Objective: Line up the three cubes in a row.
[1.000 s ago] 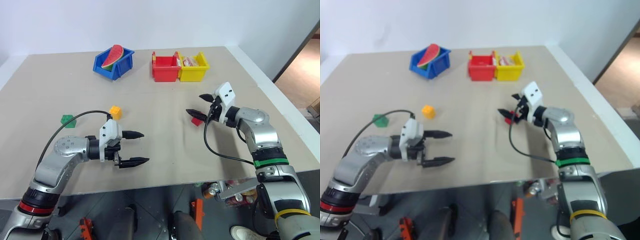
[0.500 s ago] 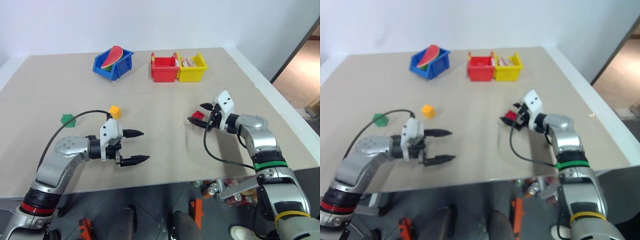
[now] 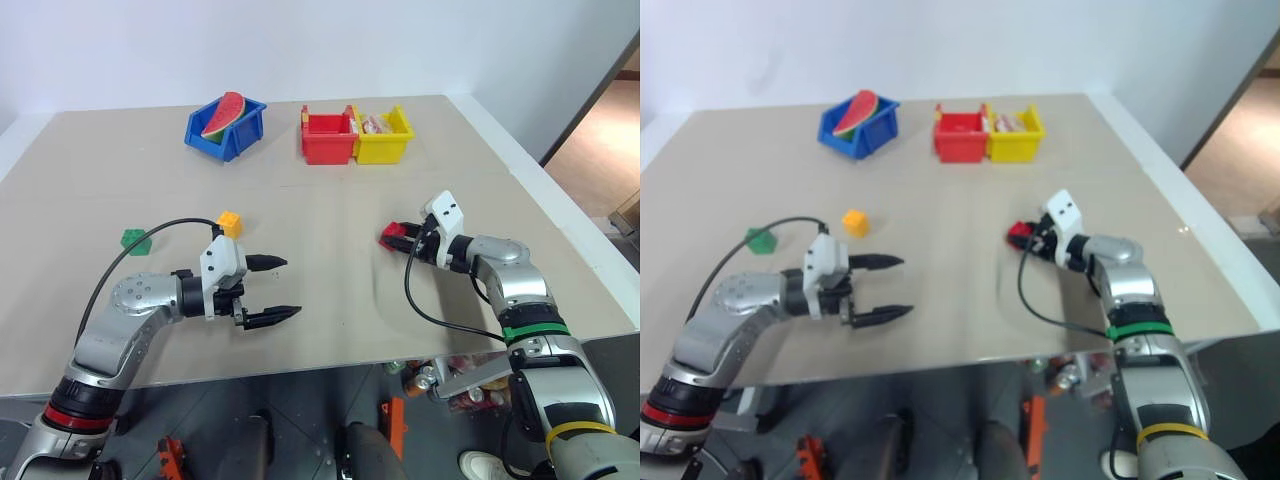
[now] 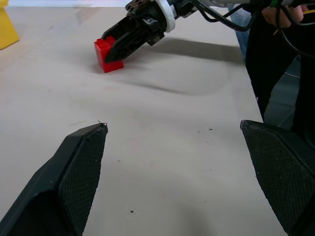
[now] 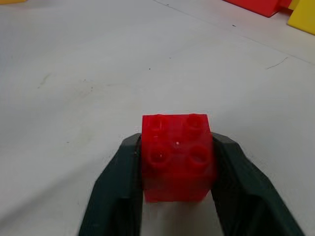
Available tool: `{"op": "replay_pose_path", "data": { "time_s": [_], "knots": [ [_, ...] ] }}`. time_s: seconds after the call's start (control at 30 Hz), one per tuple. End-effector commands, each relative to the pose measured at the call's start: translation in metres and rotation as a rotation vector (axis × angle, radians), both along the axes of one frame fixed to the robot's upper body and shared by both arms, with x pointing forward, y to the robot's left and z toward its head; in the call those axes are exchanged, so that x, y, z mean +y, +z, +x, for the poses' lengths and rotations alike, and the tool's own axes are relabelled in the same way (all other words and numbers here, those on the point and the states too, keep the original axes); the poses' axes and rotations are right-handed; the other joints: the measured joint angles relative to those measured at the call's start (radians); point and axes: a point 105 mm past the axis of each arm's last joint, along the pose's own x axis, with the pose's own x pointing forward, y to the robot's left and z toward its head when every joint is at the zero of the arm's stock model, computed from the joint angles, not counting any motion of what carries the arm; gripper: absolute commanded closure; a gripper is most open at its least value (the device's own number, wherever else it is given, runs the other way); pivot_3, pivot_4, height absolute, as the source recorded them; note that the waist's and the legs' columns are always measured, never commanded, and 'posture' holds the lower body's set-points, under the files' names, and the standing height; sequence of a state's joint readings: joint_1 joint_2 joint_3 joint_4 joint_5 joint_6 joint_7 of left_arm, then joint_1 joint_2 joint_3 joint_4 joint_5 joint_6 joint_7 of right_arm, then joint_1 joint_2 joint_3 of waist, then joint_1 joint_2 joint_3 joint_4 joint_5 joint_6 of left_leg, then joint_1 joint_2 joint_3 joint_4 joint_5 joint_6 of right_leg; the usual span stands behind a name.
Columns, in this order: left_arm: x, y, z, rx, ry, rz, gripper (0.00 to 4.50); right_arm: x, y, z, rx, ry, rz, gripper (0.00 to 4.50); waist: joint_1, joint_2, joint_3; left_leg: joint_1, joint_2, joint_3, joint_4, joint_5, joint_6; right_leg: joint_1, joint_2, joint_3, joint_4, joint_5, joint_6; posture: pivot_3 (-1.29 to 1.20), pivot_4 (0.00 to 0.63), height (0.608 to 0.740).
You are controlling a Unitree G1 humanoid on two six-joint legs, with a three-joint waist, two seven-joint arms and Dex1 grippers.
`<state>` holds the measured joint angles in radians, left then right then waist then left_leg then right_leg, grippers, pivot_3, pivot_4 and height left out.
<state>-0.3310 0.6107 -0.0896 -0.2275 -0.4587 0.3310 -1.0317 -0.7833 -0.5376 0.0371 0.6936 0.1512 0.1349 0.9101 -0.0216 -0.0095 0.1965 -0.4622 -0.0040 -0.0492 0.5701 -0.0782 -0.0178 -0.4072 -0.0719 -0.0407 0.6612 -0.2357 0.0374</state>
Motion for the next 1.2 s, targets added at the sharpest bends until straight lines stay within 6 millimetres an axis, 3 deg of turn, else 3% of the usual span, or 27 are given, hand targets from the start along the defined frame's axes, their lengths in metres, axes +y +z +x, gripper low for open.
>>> {"op": "replay_pose_path", "data": {
  "time_s": [0.03, 0.17, 0.3, 0.4, 0.57, 0.7, 1.2],
  "knots": [
    [0.004, 0.012, -0.001, -0.058, 0.024, -0.012, 0.0, 0.005, 0.019, -0.002, -0.037, 0.056, 0.01, 3.24, 0.0, 0.0, 0.0, 0.0, 0.0, 0.001, 0.0, 0.0, 0.0, 0.0, 0.0, 0.001, 0.0, 0.0, 0.0, 0.0, 0.15, 0.74],
    [0.011, 0.013, 0.003, -0.056, 0.09, -0.033, 0.0, 0.029, 0.038, -0.006, -0.036, 0.188, -0.005, 3.24, -0.002, 0.0, 0.0, 0.0, 0.001, 0.003, 0.0, 0.0, 0.0, -0.001, 0.0, 0.002, 0.0, 0.0, 0.0, 0.0, 0.15, 0.74],
    [0.025, 0.007, 0.007, -0.061, 0.185, -0.031, 0.0, 0.074, 0.057, -0.013, -0.045, 0.395, -0.045, 3.24, -0.011, 0.0, 0.0, 0.001, 0.003, 0.004, 0.0, 0.0, 0.0, -0.002, 0.002, 0.003, 0.0, 0.002, 0.0, 0.0, 0.15, 0.74],
    [0.032, 0.002, 0.005, -0.058, 0.233, -0.027, 0.0, 0.106, 0.058, -0.023, -0.04, 0.565, -0.114, 3.24, -0.011, 0.0, 0.0, 0.001, 0.006, 0.004, 0.0, 0.0, 0.0, -0.002, 0.005, 0.003, 0.0, 0.002, -0.002, 0.0, 0.15, 0.74],
    [0.041, -0.003, 0.001, -0.051, 0.292, -0.017, 0.0, 0.14, 0.047, -0.035, -0.031, 0.763, -0.204, 3.24, -0.001, 0.0, 0.0, 0.001, 0.012, 0.004, 0.0, -0.001, -0.002, -0.002, 0.008, 0.003, 0.0, 0.001, -0.004, 0.0, 0.15, 0.74],
    [0.046, -0.001, -0.003, -0.053, 0.326, -0.023, 0.0, 0.146, 0.028, -0.038, -0.023, 0.842, -0.304, 3.24, 0.001, 0.0, 0.0, 0.001, 0.013, 0.005, 0.0, -0.002, -0.005, -0.003, 0.008, 0.003, 0.0, 0.001, -0.004, 0.0, 0.15, 0.74],
    [0.049, 0.0, -0.012, -0.037, 0.35, -0.017, 0.0, 0.142, 0.02, -0.025, 0.018, 0.795, -0.271, 3.24, -0.001, 0.0, 0.0, 0.001, 0.02, 0.013, -0.001, -0.002, -0.006, -0.009, 0.015, 0.004, 0.0, 0.006, -0.014, 0.0, 0.15, 0.74]
  ]
}}
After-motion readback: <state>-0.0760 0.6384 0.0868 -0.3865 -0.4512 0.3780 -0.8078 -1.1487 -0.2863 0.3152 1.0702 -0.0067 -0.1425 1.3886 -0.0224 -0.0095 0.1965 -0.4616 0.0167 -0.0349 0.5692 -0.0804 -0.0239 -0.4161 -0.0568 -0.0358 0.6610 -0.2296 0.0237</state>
